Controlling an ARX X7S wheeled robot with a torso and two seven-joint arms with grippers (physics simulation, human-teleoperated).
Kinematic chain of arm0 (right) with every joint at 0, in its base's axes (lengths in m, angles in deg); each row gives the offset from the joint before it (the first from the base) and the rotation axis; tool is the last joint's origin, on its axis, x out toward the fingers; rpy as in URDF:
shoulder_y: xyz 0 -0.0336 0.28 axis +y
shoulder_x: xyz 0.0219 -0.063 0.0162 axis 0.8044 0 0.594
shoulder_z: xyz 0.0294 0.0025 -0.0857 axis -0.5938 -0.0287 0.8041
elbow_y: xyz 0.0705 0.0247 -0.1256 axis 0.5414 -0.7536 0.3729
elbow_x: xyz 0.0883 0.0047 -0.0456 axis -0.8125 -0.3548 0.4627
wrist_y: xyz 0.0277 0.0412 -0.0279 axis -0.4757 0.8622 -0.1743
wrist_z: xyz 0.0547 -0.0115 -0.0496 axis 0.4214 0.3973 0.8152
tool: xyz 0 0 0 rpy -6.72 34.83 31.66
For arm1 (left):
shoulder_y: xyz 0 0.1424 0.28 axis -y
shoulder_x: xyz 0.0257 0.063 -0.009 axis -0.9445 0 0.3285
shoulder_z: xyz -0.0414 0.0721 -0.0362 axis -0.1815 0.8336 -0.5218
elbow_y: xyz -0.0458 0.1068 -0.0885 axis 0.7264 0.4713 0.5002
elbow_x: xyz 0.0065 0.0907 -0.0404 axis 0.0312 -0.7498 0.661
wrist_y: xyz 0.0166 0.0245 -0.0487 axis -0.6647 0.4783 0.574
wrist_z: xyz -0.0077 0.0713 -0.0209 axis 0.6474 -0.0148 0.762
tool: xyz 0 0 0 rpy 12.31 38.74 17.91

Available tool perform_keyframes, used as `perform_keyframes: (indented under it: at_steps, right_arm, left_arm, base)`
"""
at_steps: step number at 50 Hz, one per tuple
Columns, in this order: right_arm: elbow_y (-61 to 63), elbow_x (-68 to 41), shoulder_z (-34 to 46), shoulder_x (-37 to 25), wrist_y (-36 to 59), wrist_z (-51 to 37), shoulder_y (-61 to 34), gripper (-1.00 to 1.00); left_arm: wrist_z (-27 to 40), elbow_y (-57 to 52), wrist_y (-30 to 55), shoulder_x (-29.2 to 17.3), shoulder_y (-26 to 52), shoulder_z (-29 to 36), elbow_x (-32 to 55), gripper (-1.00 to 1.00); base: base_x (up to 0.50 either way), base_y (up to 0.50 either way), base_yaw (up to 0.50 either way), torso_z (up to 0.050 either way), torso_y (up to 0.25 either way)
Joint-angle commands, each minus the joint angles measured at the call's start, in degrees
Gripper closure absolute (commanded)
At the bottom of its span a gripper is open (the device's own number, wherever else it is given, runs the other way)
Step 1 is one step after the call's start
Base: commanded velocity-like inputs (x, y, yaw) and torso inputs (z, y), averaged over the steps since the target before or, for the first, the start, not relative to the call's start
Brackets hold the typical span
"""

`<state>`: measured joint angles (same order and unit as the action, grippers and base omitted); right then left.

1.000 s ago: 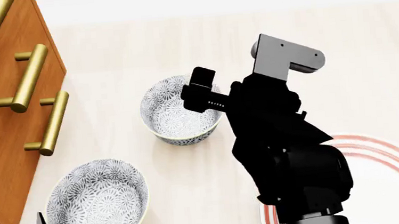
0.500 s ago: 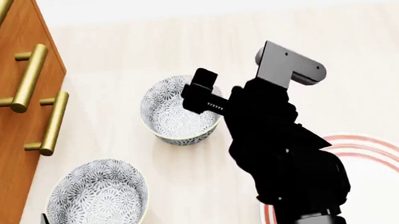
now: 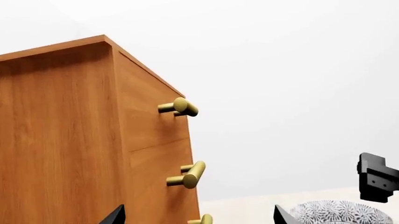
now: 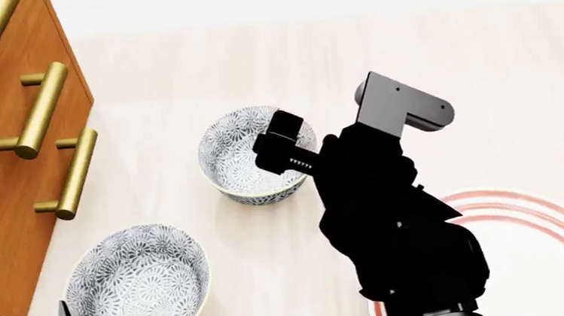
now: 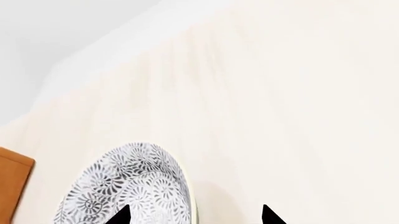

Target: Pick up the bowl and put it in the front on the plate.

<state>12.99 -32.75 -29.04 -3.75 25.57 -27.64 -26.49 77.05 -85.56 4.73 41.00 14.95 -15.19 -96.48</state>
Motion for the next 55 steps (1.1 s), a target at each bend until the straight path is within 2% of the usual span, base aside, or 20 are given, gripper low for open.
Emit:
perform_keyframes:
  at_steps: [1,55]
  right_arm:
    - [0.28,0.26,1.63,0.22,-0.73,0.63,0.56,-1.0]
    - [-2.03,-2.48,9.11,0.66,-4.02,0.86,0.8,-1.0]
  left_arm:
    - [-0.4,-0.16,0.54,0.31,0.11,-0.45,0.12,-1.0]
    - [0.32,0.55,0.47,-0.72,0.41,1.11,0.86,-1.0]
  base:
    - [0.0,0.0,0.0,0.0,0.0]
    - [0.0,0.0,0.0,0.0,0.0]
